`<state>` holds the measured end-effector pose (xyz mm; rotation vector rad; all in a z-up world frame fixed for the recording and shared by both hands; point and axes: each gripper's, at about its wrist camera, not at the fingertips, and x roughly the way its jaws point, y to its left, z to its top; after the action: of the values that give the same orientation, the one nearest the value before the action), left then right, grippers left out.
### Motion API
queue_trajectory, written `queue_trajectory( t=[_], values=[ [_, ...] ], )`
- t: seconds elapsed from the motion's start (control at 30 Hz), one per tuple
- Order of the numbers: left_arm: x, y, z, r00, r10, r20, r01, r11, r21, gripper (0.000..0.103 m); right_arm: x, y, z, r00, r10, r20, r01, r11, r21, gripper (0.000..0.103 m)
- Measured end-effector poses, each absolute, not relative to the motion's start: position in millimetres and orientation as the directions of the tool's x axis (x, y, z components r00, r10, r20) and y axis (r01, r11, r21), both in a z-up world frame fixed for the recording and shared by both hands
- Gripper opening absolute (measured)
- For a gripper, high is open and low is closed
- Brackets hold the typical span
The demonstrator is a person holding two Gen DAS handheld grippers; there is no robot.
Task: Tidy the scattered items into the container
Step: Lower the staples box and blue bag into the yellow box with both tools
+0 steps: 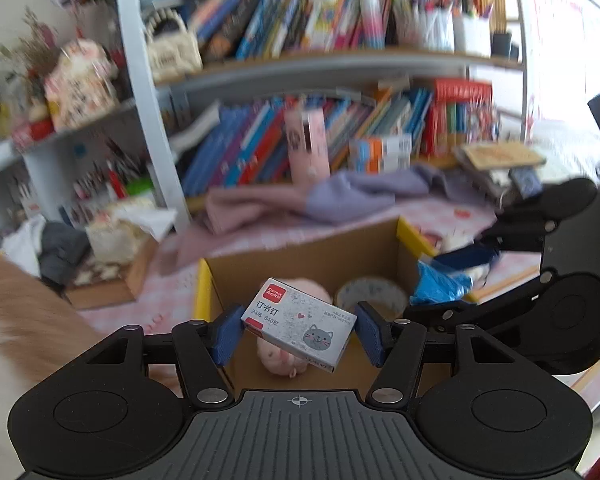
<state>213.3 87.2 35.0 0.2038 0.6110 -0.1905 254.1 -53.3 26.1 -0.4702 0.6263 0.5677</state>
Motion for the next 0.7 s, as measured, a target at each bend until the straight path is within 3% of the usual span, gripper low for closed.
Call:
queue_trajectory(
  t=[0.37,0.7],
  values=[
    [272.2,80.0,-12.7,0.65,-0.06,-0.757,0.335,0.917,0.216,0.06,299.9,-16.2,-17.2,0.469,0.332,-0.819,-0.823,0.501,-0.268,0.042],
    [287.1,72.4,-32.6,0.575,-0.045,-0.817,0.43,0.866,0.255,0.06,315.2,-9.9,-35.8,0.363,0.304,-0.881,-0.866,0.458,-0.199,0.042]
  ],
)
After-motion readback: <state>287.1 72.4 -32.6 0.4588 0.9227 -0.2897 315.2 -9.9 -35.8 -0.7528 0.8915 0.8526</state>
